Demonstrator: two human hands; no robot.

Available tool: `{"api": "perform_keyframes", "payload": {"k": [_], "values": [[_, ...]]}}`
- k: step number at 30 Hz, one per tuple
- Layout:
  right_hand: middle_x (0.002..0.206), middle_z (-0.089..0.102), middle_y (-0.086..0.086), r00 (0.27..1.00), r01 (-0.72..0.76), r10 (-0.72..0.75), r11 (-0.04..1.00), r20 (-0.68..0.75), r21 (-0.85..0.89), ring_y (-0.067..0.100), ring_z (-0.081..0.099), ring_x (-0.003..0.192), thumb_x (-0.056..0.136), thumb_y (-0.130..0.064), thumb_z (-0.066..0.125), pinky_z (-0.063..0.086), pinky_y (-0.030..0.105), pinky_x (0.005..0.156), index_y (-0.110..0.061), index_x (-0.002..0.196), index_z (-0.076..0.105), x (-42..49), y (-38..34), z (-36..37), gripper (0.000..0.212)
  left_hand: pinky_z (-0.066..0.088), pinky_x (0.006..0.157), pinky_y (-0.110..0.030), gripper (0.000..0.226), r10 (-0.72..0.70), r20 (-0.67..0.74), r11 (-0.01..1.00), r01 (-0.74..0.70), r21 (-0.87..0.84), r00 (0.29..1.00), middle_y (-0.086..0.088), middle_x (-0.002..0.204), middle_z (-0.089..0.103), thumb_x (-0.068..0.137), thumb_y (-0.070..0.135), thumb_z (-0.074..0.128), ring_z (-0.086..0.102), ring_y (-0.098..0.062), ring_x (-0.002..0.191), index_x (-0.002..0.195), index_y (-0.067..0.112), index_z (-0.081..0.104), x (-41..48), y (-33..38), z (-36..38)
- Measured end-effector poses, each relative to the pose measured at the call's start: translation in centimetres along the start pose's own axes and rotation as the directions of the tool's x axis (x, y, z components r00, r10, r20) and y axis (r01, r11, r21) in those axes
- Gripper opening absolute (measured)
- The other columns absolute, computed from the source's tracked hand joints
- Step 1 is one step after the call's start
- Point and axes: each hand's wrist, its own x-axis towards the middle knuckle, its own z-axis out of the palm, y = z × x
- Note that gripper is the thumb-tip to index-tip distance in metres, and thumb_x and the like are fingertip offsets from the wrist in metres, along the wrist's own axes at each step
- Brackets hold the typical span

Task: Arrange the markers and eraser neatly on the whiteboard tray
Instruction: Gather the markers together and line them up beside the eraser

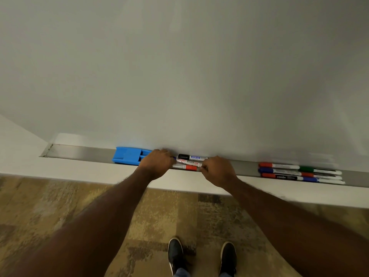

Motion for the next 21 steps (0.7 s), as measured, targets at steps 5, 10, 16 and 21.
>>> {"api": "perform_keyframes", "payload": {"k": [5,10,16,21], "values": [[0.088,0.072,0.011,0.997,-0.06,0.053,0.991,0.056,0.124,0.029,0.066,0.08,0.091,-0.031,0.05,0.056,0.035,0.071,-0.01,0.091,0.073,0.0,-1.5,0.0,0.031,0.05,0.08,-0.037,0.027,0.024,0.017,1.0,-0.024,0.016,1.0,-0.004,0.114,0.066,0.098,0.033,0.051,0.058,-0.022,0.104,0.117,0.02,0.064,0.4,0.0,-0.5],[0.078,0.07,0.013,0.99,-0.137,0.127,0.964,0.058,0.227,0.029,0.064,0.07,0.086,-0.025,0.054,0.054,0.033,0.063,-0.007,0.077,0.071,-0.3,-2.4,0.5,0.027,0.05,0.079,-0.037,0.028,0.026,0.026,1.0,-0.026,0.002,0.999,-0.004,0.114,0.064,0.098,0.035,0.052,0.058,-0.022,0.103,0.118,0.02,0.063,0.5,0.1,-0.5],[0.091,0.074,0.011,0.983,-0.168,0.186,0.896,-0.005,0.411,0.028,0.066,0.083,0.087,-0.02,0.058,0.055,0.033,0.074,-0.008,0.088,0.075,-0.7,-2.4,1.1,0.021,0.048,0.085,-0.036,0.032,0.065,0.02,0.998,-0.065,0.005,0.998,-0.005,0.123,0.061,0.098,0.034,0.051,0.055,-0.022,0.11,0.125,0.017,0.058,0.5,0.0,-0.4],[0.099,0.075,0.01,0.98,-0.143,0.189,0.883,-0.058,0.447,0.026,0.068,0.089,0.09,-0.024,0.059,0.056,0.035,0.078,-0.01,0.096,0.076,-0.9,-2.4,0.8,0.022,0.047,0.086,-0.037,0.037,0.087,0.008,0.996,-0.087,0.003,0.996,-0.008,0.125,0.06,0.101,0.036,0.043,0.055,-0.023,0.11,0.128,0.015,0.056,0.1,0.0,-1.0]]}}
